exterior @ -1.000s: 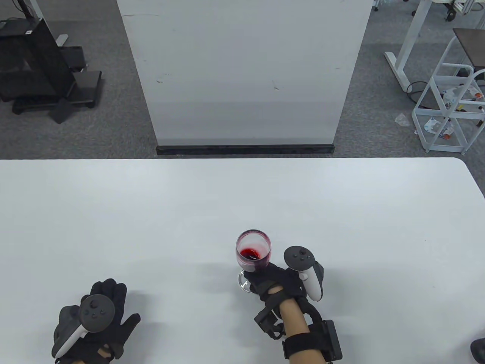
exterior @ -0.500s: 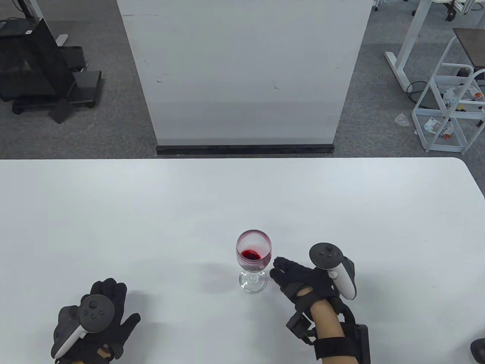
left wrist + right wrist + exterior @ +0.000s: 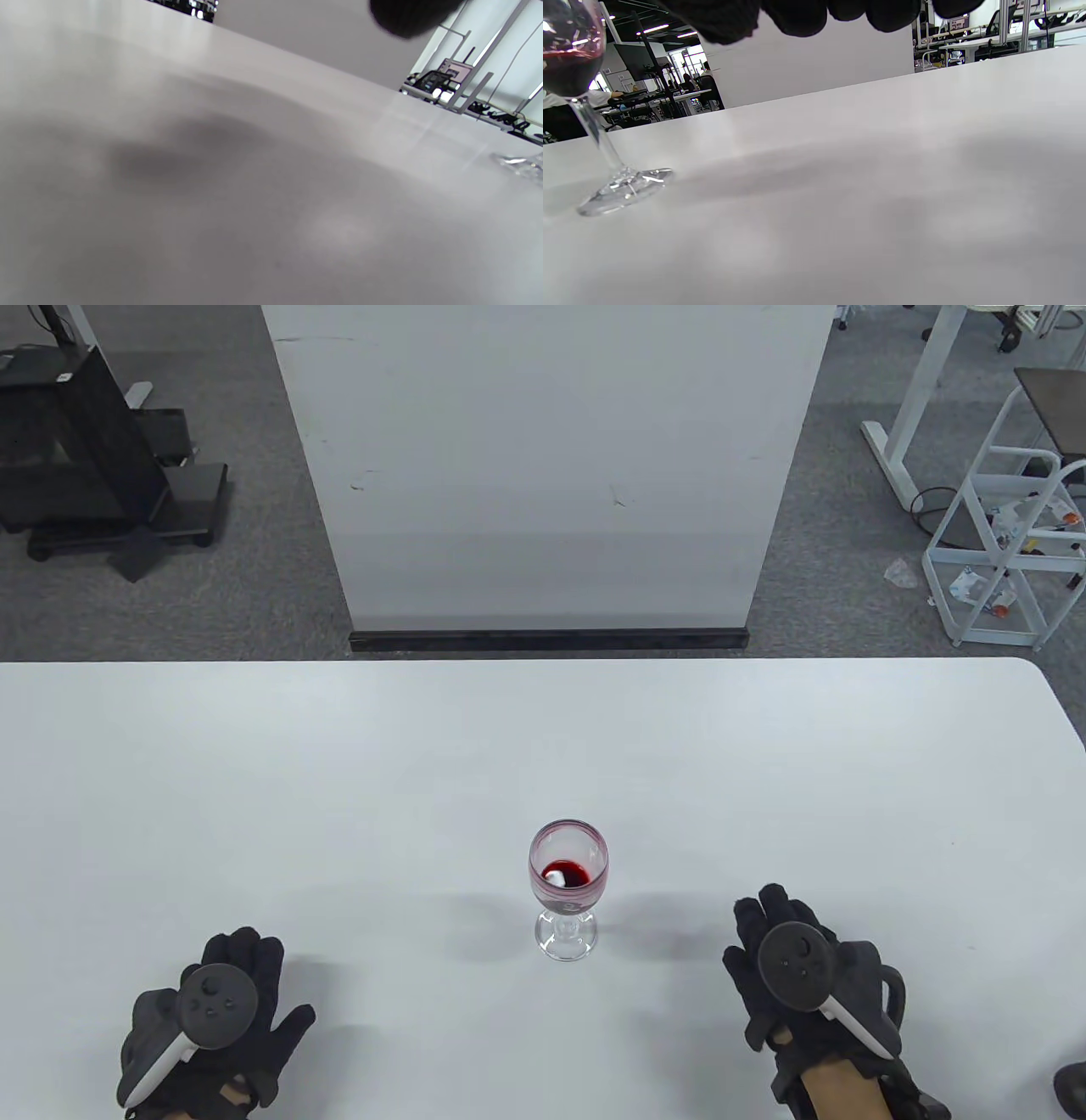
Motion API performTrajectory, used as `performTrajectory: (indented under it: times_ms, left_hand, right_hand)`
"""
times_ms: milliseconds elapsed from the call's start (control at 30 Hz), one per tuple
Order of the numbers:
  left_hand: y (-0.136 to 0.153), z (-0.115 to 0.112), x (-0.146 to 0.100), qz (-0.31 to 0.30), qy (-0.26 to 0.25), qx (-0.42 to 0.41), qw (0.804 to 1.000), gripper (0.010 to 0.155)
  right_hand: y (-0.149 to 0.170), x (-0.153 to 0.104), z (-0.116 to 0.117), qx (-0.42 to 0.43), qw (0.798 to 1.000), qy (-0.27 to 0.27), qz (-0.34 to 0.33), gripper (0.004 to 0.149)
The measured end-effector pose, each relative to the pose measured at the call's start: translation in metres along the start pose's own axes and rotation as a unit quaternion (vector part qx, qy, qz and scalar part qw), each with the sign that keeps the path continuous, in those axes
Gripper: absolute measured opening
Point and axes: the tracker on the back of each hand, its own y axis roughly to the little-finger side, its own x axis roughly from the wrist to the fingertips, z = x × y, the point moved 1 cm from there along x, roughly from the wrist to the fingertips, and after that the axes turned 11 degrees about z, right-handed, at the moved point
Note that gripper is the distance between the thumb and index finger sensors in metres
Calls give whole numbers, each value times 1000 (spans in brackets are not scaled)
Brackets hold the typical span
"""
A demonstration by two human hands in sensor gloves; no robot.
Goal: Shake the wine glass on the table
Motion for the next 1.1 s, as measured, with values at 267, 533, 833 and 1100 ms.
performTrajectory:
  times_ms: [267,533,833,1100]
  left_hand:
    - [2,1,0,8,-6,-2,1000,79]
    - [5,4,0,19,-16,-4,1000,80]
    - [6,5,0,26,-22,-3,999,79]
    - [6,6,-1,31,-24,-3,999,80]
  right_hand:
    - [13,-20,21,-42,999,-3,14,63]
    - [19,-26,33,-80,996,-31,34,65]
    - [22,-35,43,-96,992,-46,73,67]
    - [24,-32,44,-89,992,-41,83,67]
